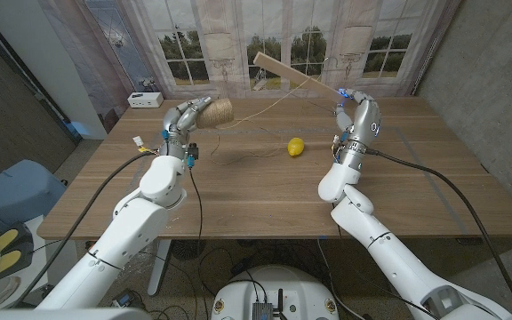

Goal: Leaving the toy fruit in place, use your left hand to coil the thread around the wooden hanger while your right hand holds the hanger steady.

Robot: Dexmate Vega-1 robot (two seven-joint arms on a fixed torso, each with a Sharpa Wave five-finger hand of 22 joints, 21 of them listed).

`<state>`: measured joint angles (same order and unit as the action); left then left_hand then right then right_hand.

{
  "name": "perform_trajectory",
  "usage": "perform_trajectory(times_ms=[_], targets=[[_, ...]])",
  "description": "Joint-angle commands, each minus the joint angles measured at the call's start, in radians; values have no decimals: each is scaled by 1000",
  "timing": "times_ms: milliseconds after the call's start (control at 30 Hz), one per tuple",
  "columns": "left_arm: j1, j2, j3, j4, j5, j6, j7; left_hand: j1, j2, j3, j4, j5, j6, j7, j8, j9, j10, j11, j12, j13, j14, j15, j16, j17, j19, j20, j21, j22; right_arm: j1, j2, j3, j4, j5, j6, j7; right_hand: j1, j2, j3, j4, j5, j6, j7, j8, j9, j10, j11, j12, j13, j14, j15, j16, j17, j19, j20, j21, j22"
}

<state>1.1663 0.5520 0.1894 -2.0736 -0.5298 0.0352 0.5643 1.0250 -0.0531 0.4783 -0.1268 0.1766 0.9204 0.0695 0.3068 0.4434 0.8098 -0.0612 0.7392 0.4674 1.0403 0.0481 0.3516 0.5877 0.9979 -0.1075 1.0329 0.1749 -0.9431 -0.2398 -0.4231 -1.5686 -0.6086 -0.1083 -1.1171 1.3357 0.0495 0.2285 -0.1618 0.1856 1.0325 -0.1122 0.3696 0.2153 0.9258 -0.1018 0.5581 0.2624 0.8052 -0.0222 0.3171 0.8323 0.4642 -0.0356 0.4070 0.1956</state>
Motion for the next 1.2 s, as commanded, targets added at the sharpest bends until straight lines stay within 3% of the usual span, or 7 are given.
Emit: perform_trajectory(times_ms=[33, 733, 1200], targets=[[-96, 36, -36, 47, -49, 96, -20, 173, 183, 38, -27, -5, 4, -1, -4, 3, 14, -16, 34, 183, 224, -269, -5, -2, -34, -74, 9, 4, -36, -38, -29, -50, -121, 56, 0, 34, 80, 11, 16, 11, 29, 19, 2, 4, 89, -10, 97, 91, 63, -216, -3, 2, 0, -6, 4, 2], [-343, 91, 47, 147, -66, 196, -129, 162, 182, 50, -26, -5, 6, -3, -9, 8, 10, -19, 36, 187, 223, -268, -27, -17, -40, -71, 15, 4, 29, -192, -238, -76, -151, -27, 42, 34, 80, 6, 15, 14, 31, 13, 3, 5, 89, -18, 96, 91, 68, -217, -10, 2, -3, -7, 7, 2], [-435, 96, 87, 154, -45, 189, -187, 157, 181, 57, -27, -6, 6, -3, -14, 11, 10, -20, 36, 187, 226, -267, -35, -19, -43, -70, 19, 4, 92, -210, -335, -9, -189, -125, 130, 33, 79, 2, 14, 16, 32, 9, 5, 4, 90, -22, 96, 91, 72, -217, -16, 1, -3, -8, 10, 2]])
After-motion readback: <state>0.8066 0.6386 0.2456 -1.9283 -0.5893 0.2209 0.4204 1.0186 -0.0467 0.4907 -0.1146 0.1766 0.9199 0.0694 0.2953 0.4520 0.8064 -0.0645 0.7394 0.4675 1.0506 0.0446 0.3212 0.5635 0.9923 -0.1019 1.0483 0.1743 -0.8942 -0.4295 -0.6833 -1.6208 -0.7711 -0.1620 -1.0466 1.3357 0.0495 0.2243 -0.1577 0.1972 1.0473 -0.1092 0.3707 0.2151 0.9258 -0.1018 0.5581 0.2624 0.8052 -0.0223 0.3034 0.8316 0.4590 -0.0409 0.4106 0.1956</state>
